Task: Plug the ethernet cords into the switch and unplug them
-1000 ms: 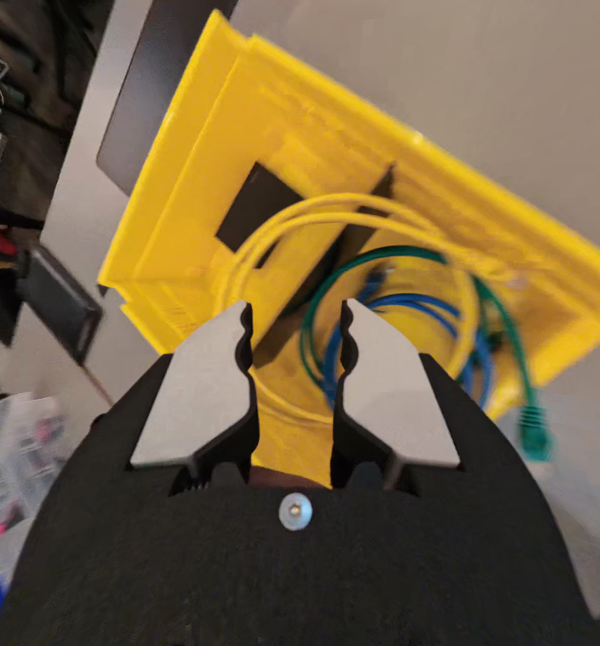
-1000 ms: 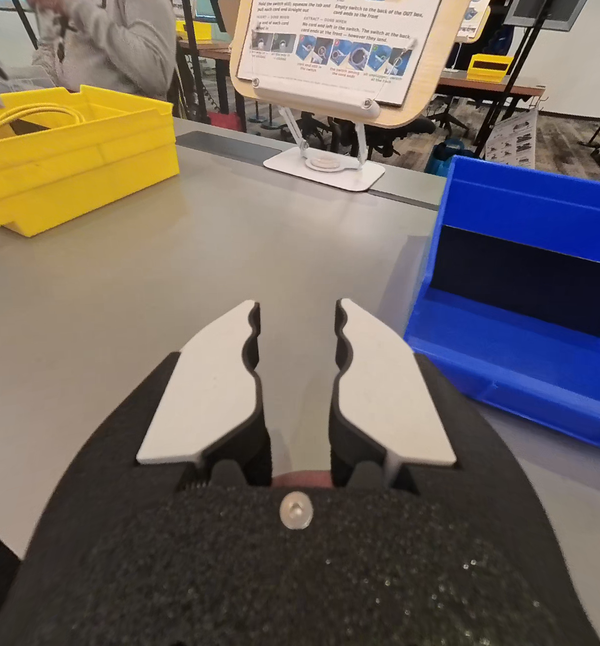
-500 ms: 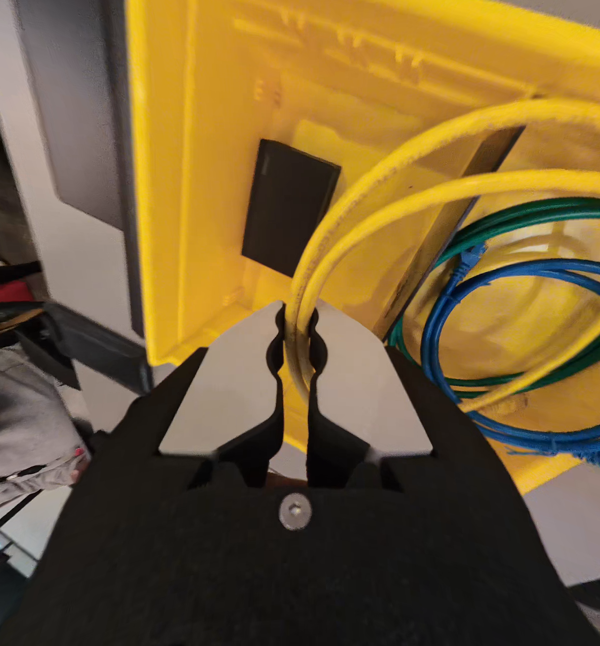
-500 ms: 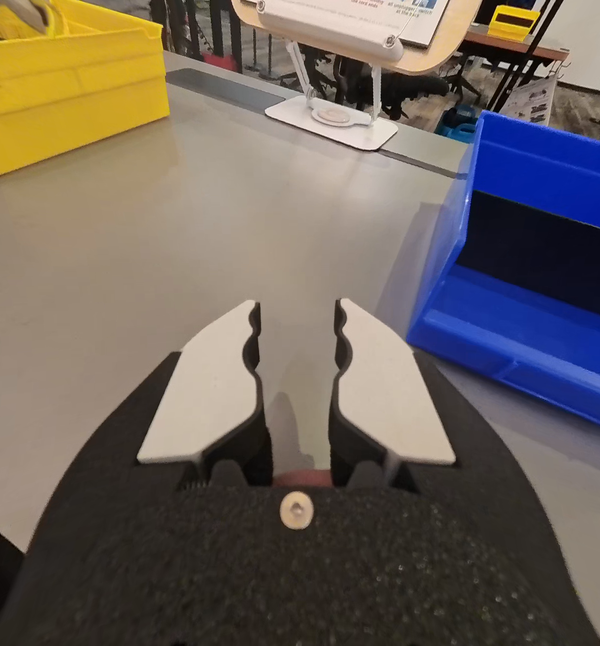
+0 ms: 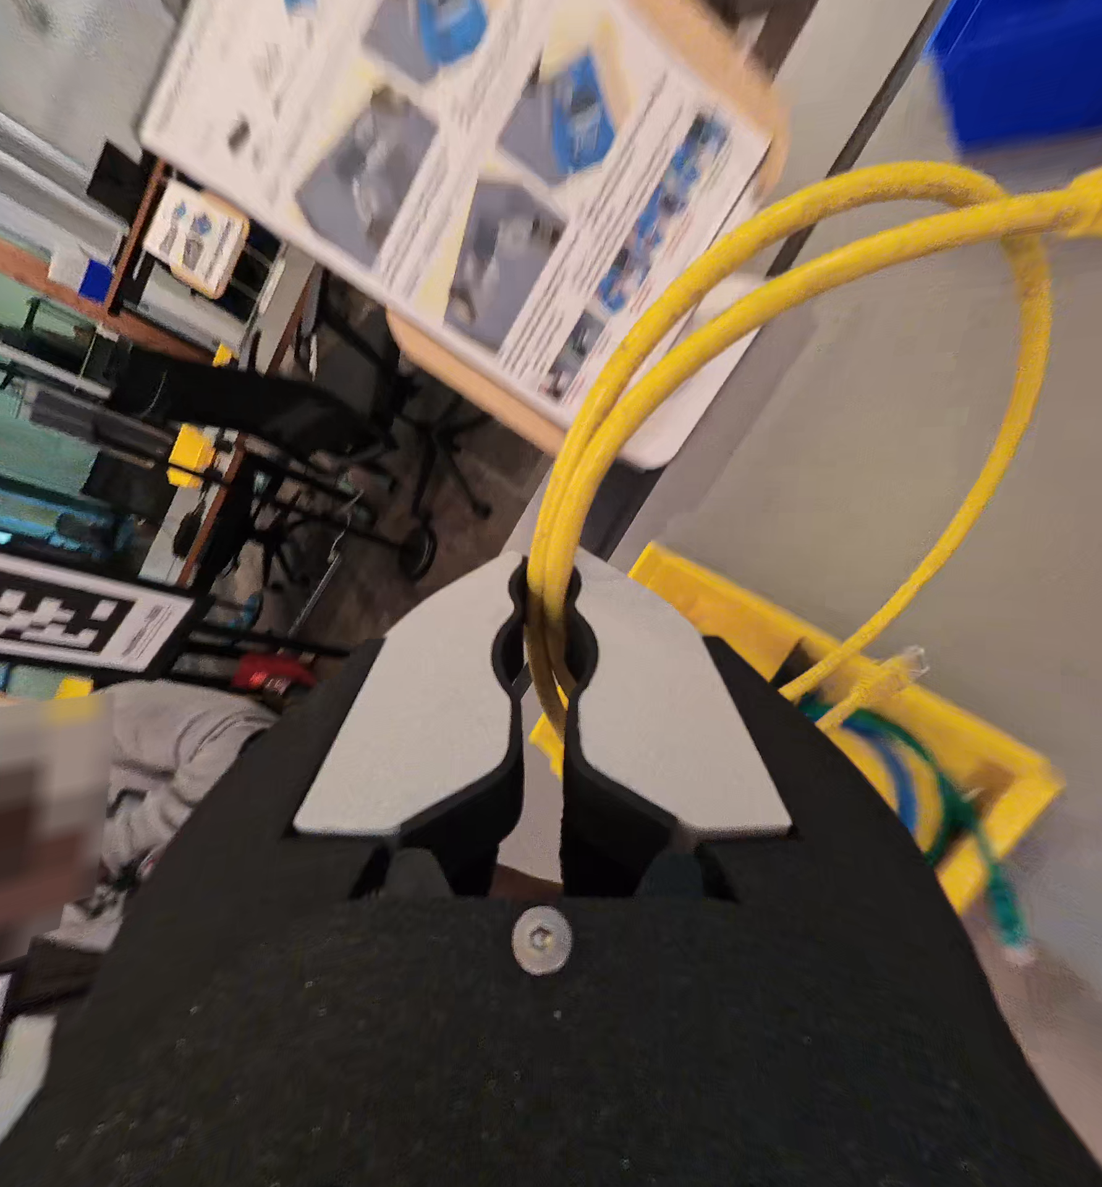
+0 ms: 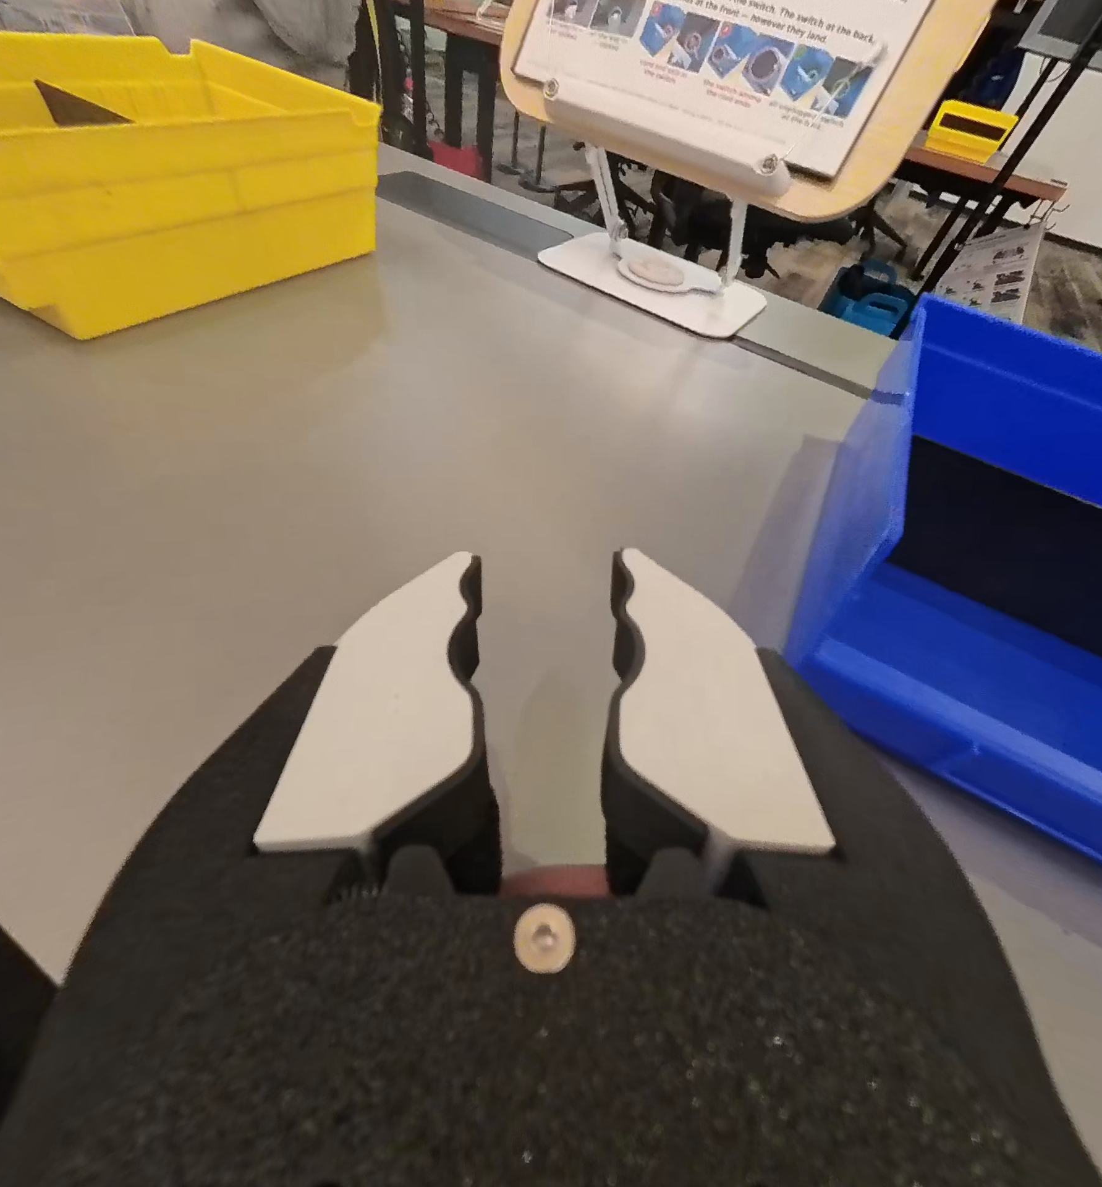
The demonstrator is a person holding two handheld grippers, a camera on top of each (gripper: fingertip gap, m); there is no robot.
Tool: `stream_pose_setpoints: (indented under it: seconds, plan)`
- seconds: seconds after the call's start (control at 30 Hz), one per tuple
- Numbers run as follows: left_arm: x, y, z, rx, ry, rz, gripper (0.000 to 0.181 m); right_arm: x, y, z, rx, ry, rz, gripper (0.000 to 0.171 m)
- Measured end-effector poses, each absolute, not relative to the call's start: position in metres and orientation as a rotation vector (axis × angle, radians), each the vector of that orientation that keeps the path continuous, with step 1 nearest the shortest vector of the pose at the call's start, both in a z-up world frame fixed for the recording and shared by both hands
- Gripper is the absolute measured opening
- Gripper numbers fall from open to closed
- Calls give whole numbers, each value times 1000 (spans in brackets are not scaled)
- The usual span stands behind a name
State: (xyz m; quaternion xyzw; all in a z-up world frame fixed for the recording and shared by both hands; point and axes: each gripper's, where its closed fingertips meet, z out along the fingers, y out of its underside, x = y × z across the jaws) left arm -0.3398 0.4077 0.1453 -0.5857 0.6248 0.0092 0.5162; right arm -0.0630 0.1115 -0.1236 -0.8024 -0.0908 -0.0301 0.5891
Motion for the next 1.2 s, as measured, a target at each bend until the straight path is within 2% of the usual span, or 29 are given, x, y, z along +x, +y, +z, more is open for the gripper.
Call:
stream_pose_setpoints:
  seconds: [0.1,0.2,0.4,0.5,0.63,0.77,0.9,1.0,1.07,1.2]
  plan:
    - [-296,358,160,-1362,1522,-101,7,-69,110,-120,-1850,-222,-59,38]
    - [-249,306,140,-1299,1705,-131,7,-74,109,-119,-1841,-237,-61,37]
    - [-177,259,36,-1293,2071,-8,7,-71,105,-119,-1832,-246,-110,36]
    - [-151,248,-25,-1354,2211,-94,5,-68,105,-117,-1828,-234,-105,36]
    - [-131,261,-97,-1447,2287,-84,4,-64,107,-121,-1842,-231,-101,36]
    - [-119,271,-143,-1537,2318,-146,4,-62,108,-123,-1853,-229,-89,36]
    - [-113,282,-166,-1558,2332,-146,4,-61,110,-125,-1859,-235,-84,36]
    - [-109,277,-170,-1550,2341,-238,19,-60,112,-126,-1867,-240,-80,37]
    - [-107,277,-167,-1554,2320,-278,29,-61,112,-127,-1870,-239,-69,37]
    - [-108,285,-141,-1557,2182,-314,34,-61,111,-127,-1871,-241,-69,37]
